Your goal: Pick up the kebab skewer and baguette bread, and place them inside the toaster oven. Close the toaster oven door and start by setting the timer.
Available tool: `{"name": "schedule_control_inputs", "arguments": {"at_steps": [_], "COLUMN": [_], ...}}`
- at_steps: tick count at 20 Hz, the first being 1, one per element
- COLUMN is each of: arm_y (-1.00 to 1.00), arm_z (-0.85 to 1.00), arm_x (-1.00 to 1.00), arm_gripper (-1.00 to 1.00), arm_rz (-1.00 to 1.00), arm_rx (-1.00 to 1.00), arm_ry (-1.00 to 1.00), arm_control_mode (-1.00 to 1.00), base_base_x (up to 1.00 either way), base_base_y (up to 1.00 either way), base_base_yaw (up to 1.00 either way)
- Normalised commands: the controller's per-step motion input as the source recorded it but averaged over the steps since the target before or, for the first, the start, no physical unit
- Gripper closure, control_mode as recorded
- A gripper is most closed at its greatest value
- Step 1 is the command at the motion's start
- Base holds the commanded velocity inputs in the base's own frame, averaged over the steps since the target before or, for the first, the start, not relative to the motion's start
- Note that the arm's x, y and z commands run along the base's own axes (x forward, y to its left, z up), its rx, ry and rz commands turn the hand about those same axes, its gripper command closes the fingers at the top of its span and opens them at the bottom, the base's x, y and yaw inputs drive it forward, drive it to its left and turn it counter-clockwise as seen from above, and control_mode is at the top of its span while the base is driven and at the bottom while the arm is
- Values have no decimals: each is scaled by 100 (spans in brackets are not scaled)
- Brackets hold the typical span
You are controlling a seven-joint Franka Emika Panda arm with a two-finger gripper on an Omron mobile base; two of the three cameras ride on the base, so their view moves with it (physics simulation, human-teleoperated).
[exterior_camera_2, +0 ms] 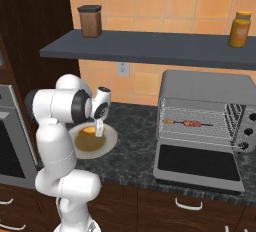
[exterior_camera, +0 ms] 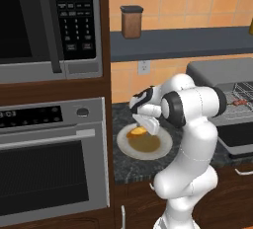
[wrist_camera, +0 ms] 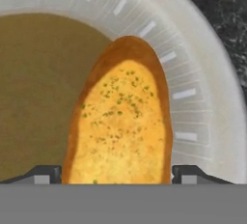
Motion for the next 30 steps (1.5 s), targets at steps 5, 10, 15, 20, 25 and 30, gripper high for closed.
{"name": "schedule_control_inputs", "arguments": {"at_steps": [5, 10, 15, 20, 25, 30], "arm_y": [10, -12, -33, -25, -20, -47], "arm_z": [-40, 27, 85, 77, 56, 40], "arm_x": [-11, -27, -49, -89, -99, -56], "arm_gripper": [100, 100, 100, 100, 100, 100], "arm_rz": [0, -2, -9, -8, -6, -5], "arm_rx": [-1, 0, 0, 0, -2, 0], "arm_ry": [0, 0, 0, -1, -5, -1], "arm_control_mode": [-100, -100, -100, -100, -100, -100], "base_base_x": [0, 0, 0, 0, 0, 0], "base_base_y": [0, 0, 0, 0, 0, 0], "base_base_yaw": [0, 0, 0, 0, 0, 0]}}
